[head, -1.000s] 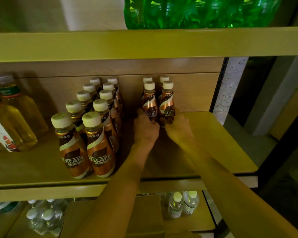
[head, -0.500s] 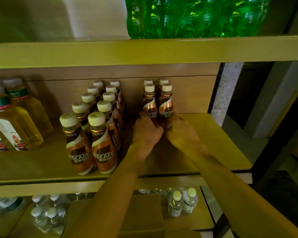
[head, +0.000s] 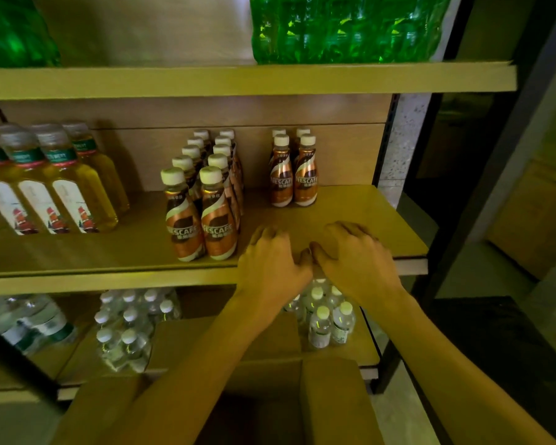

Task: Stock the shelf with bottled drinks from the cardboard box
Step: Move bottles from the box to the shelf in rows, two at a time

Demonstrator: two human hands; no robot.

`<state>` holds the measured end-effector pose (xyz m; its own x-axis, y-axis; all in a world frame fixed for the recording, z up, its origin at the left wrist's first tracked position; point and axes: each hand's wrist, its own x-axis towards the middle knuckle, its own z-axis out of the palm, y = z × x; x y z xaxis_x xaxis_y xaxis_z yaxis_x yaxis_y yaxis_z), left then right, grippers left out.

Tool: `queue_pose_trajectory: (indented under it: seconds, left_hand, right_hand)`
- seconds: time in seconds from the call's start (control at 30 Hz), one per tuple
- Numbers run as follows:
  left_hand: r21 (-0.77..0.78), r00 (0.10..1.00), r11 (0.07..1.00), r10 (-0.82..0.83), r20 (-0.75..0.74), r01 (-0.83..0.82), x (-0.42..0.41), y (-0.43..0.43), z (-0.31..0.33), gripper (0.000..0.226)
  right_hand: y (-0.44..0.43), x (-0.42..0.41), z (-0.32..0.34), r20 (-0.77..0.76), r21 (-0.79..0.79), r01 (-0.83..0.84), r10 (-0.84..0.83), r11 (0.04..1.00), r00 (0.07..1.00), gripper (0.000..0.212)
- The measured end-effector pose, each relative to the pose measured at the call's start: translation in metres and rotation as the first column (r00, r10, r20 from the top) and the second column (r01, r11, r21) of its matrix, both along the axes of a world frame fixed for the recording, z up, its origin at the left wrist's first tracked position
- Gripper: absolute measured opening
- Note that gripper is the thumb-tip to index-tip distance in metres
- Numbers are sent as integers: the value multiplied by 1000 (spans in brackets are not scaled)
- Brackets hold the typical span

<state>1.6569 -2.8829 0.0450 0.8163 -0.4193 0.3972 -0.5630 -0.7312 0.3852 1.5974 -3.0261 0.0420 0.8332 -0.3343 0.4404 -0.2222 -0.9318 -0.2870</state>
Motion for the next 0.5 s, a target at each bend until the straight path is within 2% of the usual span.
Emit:
queue_pose_trajectory:
  seconds: [0.13,0.23,0.37,0.5]
  left_hand:
    - [-20,1000,1000,-5,-20,4,-25,27,-15,51]
    - [-63,999,998,5,-43,-7,-34,50,-32,55]
    - [-124,998,992,32,-63,-39,-47,83,-65,50]
    - [-81,978,990,100,-182,-116,-62,120,-109,53]
  right_hand:
    - [24,-28,-18,69,6,-55,55,998,996,38]
    - [44,-41,-36,61,38,-71,68,997,996,40]
    - [71,-49,-67,-21,110,-110,113,988,993,42]
    - [97,-51,-108,-133,170,-135,158,976,978,41]
